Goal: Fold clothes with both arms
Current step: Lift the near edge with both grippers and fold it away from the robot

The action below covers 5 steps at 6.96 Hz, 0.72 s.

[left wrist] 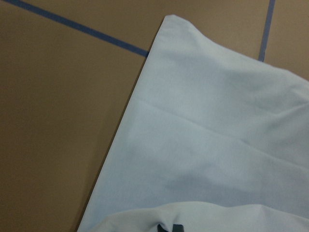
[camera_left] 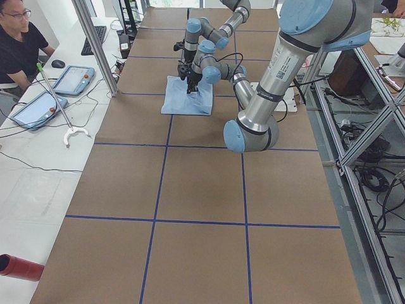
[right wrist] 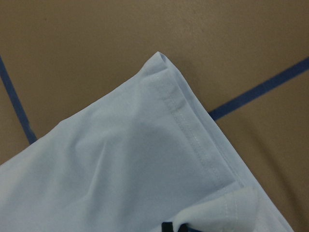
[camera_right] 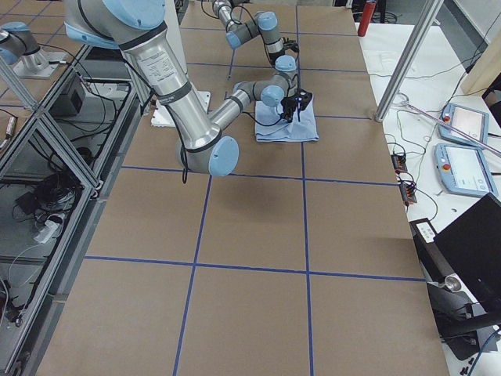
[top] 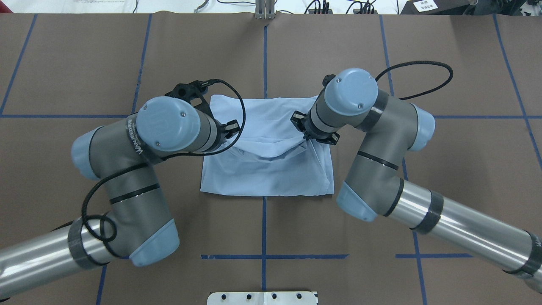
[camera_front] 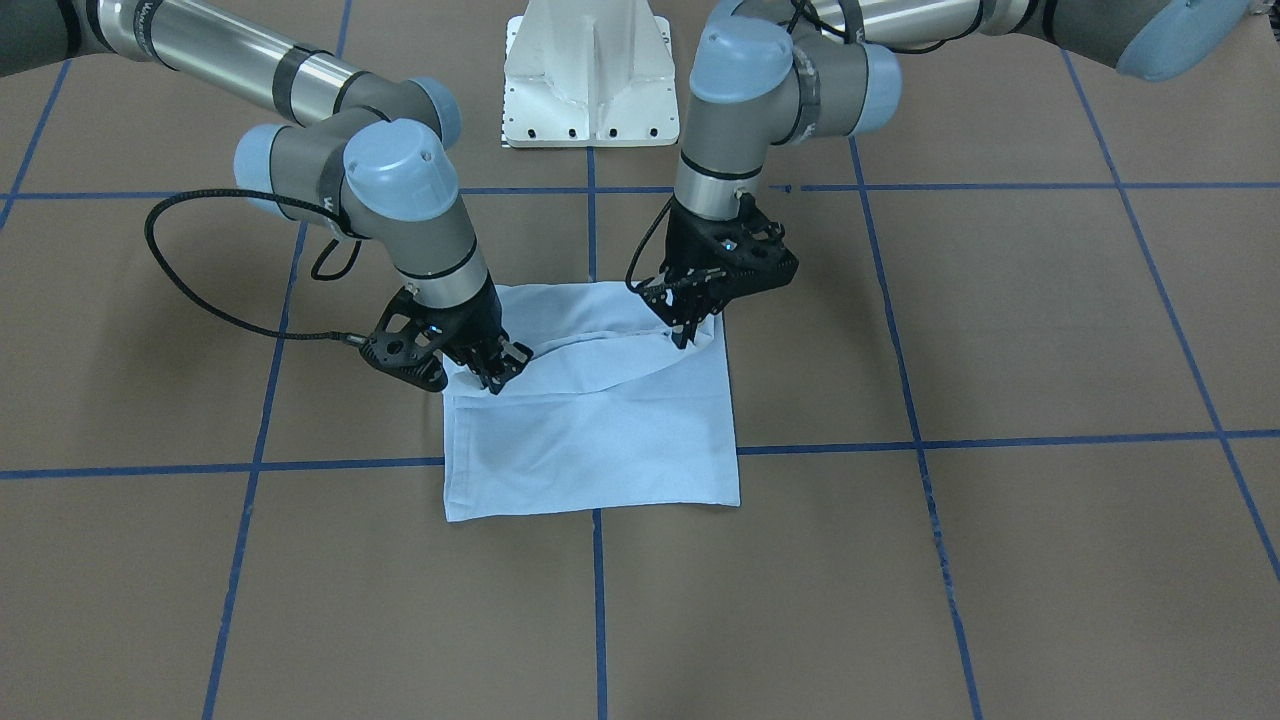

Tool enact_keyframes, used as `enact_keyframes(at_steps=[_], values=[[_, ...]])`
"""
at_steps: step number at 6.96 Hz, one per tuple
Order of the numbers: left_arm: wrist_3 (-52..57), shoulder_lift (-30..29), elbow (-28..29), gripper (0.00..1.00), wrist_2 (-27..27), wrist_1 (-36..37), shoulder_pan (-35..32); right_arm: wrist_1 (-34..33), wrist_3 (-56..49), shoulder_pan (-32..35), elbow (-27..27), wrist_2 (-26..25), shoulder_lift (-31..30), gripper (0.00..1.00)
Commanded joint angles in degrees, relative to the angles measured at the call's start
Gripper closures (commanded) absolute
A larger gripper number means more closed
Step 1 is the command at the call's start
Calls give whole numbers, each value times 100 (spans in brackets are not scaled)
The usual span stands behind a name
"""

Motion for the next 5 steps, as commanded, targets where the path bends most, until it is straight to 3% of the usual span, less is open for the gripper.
enact_keyframes(at_steps=[1,2,3,4,5], values=[[111,-257,1658,100,-47,-1473,-571,618,-188,341,-1377,208,568,100],[207,-283,1890,86,-73,-1688,-921,1042,-249,438,-1792,208,587,1],[408,-318,1918,65,-91,-1690,-1108,1046,-450,621,-1839,234,674,0],[549,-327,1919,11,-195,-1699,-1110,1046,-618,789,-1857,469,727,0],[585,-379,1919,0,-196,-1699,-1110,1037,-628,825,-1875,506,780,0]])
